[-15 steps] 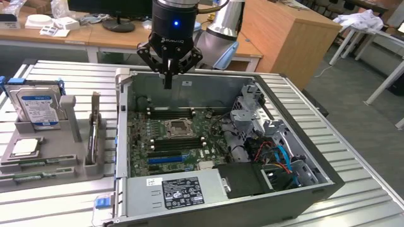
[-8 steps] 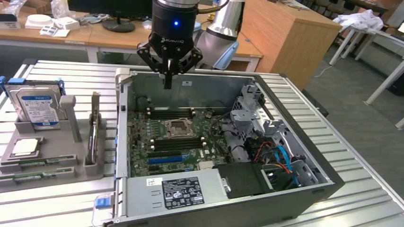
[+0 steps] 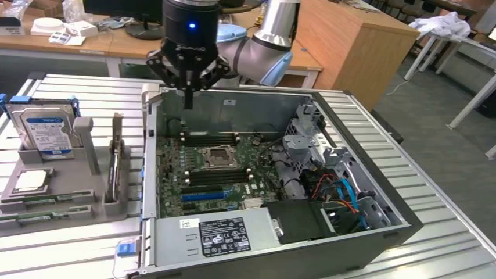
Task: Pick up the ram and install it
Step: 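Reach for the ram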
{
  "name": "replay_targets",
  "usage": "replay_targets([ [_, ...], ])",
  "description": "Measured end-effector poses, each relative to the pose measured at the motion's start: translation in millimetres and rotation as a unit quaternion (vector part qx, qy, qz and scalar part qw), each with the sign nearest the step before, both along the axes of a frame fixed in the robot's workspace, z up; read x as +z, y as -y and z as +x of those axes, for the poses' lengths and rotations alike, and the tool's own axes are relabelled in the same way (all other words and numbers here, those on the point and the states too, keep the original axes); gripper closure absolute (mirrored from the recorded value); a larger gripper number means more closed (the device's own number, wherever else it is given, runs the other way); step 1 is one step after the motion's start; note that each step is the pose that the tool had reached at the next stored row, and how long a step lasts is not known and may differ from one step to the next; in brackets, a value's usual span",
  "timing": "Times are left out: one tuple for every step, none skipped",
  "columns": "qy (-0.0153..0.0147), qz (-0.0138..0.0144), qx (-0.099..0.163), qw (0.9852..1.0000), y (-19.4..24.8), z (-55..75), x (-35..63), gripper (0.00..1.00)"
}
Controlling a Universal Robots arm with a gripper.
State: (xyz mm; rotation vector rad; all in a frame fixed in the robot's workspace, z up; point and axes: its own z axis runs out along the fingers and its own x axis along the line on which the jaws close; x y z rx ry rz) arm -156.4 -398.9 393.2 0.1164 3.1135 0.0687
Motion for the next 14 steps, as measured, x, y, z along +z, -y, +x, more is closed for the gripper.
replay_targets([
  [0.0,0.0,0.0,1.0,0.0,-4.8,-0.1,0.89],
  [0.0,0.0,0.0,1.0,0.0,-9.3,-0.1,0.89],
  [0.0,0.0,0.0,1.0,0.0,-13.8,-0.1,0.89],
  [0.0,0.0,0.0,1.0,0.0,-18.3,-0.1,0.89],
  [0.0,0.0,0.0,1.0,0.0,-22.7,-0.1,0.89],
  [0.0,0.0001,0.0,1.0,0.0,-27.3,-0.2,0.89],
  [0.0,0.0001,0.0,1.0,0.0,-31.8,-0.2,0.89],
  [0.0,0.0,0.0,1.0,0.0,-36.6,-0.2,0.89],
  [0.0,0.0,0.0,1.0,0.0,-41.2,-0.2,0.89],
  [0.0,0.0,0.0,1.0,0.0,-45.7,-0.3,0.89],
  [0.0,-0.0002,0.0,1.0,0.0,-50.2,-0.4,0.89],
  [0.0,-0.0002,0.0,1.0,0.0,-54.6,-0.5,0.89],
  [0.0,-0.0004,0.0,1.0,0.0,-59.2,-0.6,0.89],
  [0.0,-0.0004,0.0,1.0,0.0,-63.7,-0.7,0.89],
])
